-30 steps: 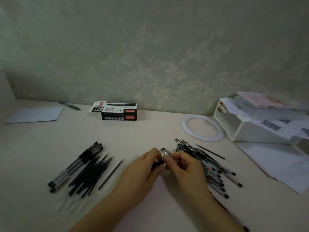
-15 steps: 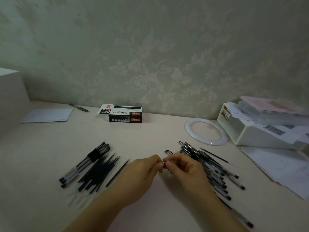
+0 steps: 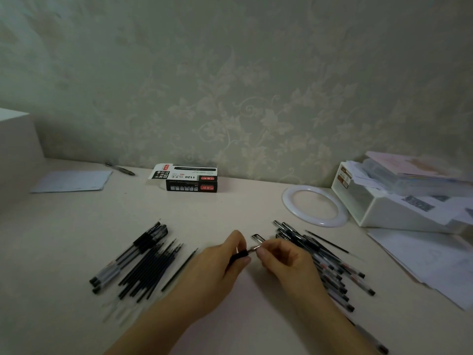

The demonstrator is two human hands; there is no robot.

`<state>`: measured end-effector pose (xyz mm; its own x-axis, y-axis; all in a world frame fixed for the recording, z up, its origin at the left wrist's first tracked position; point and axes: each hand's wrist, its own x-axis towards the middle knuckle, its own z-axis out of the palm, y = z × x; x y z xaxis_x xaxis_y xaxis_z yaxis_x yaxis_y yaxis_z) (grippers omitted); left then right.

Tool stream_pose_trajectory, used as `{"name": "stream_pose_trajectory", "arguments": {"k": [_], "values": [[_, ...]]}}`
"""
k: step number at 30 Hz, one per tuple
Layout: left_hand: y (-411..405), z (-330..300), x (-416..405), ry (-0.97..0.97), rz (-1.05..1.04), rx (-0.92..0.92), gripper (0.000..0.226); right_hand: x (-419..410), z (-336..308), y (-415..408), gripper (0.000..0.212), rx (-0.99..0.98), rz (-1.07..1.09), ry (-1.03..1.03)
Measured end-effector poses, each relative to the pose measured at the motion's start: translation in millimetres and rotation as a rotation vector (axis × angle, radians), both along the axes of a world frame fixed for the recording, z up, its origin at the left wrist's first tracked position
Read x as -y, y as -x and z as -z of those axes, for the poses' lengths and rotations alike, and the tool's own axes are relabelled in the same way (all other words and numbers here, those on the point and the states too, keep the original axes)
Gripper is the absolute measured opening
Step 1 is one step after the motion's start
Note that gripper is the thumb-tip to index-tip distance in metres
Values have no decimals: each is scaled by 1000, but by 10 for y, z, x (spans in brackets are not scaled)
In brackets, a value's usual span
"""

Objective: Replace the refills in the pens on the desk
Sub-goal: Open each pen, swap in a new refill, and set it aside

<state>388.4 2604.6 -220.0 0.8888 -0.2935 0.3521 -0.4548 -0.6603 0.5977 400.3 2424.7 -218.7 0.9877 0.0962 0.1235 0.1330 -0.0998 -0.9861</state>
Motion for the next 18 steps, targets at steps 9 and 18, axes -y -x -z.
{"name": "stream_pose_trajectory", "arguments": {"k": [9, 18], "values": [[-4, -9, 26, 20, -3, 95, 13, 2, 21, 1, 23, 14, -42, -37], [-6, 9, 61, 33, 7, 103, 15, -19, 45, -1, 9, 45, -8, 31]]}}
